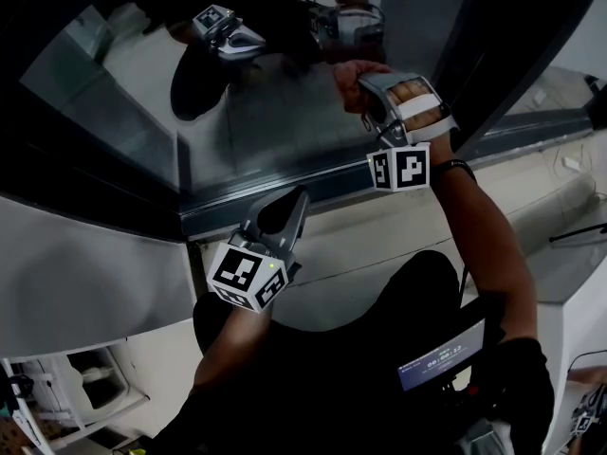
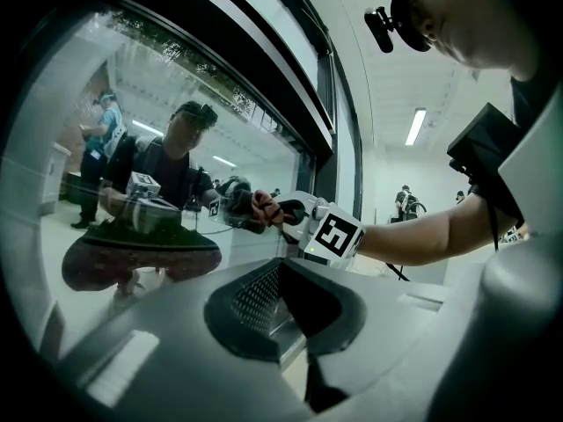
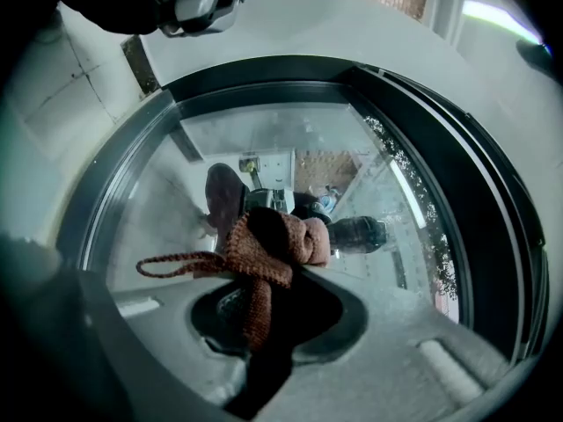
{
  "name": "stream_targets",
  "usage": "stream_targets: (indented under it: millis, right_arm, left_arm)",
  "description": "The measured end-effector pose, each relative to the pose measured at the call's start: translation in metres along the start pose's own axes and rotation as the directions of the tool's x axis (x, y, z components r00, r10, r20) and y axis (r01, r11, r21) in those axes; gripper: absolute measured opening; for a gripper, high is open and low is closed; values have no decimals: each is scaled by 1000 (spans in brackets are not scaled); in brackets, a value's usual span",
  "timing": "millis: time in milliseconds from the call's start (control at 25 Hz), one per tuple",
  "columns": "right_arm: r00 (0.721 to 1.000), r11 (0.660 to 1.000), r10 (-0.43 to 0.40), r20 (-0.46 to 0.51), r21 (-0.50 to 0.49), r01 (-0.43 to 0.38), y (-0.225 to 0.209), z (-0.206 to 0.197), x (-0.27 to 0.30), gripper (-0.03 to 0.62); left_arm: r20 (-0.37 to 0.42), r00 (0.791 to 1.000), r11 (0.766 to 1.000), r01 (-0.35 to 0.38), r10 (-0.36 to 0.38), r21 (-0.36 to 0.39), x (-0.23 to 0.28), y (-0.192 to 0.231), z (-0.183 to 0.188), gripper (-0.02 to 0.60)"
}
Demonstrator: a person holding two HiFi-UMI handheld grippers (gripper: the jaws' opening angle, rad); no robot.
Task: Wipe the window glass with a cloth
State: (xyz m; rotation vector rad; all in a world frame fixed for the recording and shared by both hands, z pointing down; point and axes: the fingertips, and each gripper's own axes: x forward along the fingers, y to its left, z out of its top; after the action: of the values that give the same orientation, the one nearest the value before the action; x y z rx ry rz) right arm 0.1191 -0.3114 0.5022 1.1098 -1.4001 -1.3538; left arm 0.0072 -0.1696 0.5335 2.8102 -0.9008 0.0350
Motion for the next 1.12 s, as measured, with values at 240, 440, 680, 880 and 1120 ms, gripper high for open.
stream_targets:
  millis: [240, 440, 680, 880, 1120]
  right_arm:
    - [999, 999, 40, -4, 26, -39, 19, -2, 0, 40]
    - [994, 984, 106, 9, 146, -106, 23, 0, -1, 40]
    - [988, 973, 143, 51, 176, -150, -7, 6, -15, 40]
    - [998, 962, -14, 53, 275, -1, -94, -10, -42, 41]
    - [956, 952, -286, -67, 92, 292, -197, -56, -49, 41]
  left_arm:
    - [3, 1000, 1000, 3, -3, 0, 0, 0, 0, 17]
    - [6, 1000, 1000, 8, -8, -1, -1, -1, -5, 17]
    - [13, 1000, 1000, 7, -7, 2, -1, -1, -3, 17]
    - [14, 999, 997, 37, -36, -75, 4, -2, -7, 17]
    - [11, 999, 997, 54, -53, -62, 4, -8, -2, 17]
